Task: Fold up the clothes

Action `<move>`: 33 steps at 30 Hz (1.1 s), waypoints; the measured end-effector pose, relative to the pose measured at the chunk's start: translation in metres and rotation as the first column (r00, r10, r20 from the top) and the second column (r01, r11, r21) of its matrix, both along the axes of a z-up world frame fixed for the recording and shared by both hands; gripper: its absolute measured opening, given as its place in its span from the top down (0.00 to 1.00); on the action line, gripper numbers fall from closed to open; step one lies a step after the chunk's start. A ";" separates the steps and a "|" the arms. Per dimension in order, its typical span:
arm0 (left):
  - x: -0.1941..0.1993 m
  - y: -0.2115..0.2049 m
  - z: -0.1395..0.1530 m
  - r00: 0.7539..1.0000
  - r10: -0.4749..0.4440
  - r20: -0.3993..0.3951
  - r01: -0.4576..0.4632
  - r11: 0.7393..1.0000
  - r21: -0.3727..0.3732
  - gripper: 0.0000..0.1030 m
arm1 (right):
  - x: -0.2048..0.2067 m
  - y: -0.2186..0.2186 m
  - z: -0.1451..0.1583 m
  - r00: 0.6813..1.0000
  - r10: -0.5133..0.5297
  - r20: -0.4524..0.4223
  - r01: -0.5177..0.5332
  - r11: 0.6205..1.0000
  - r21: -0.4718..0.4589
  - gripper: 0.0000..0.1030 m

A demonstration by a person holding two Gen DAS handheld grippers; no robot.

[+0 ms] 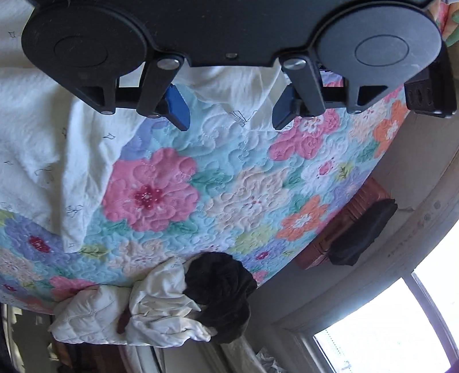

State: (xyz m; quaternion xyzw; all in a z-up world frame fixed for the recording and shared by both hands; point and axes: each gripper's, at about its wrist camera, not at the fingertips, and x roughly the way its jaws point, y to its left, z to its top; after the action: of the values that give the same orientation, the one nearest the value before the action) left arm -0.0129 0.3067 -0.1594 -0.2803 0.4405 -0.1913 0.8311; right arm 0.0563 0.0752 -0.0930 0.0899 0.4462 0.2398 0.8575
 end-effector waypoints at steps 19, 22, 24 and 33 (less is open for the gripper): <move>0.008 0.016 -0.012 0.988 0.121 -0.094 -0.116 0.991 0.059 0.42 | -0.091 -0.032 -0.039 0.968 0.019 0.251 0.009 0.994 -0.112 0.90; 0.006 0.010 -0.006 0.996 0.070 -0.052 -0.071 0.997 -0.018 0.42 | -0.091 -0.032 -0.021 0.938 0.003 0.346 0.032 0.995 -0.097 0.96; 0.000 0.000 0.011 0.997 0.017 0.070 -0.016 1.000 -0.016 0.41 | -0.087 -0.029 -0.006 0.925 0.007 0.381 0.009 0.999 -0.041 0.97; -0.012 -0.028 0.034 0.972 -0.065 0.227 0.029 0.987 0.155 0.19 | -0.058 -0.023 0.016 0.972 0.038 0.232 -0.075 0.985 0.156 0.98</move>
State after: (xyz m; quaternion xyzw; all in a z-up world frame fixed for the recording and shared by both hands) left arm -0.0249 0.2784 -0.1255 -0.1819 0.3603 -0.2086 0.8908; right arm -0.0018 0.0527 -0.0772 0.1190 0.3262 0.3087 0.8855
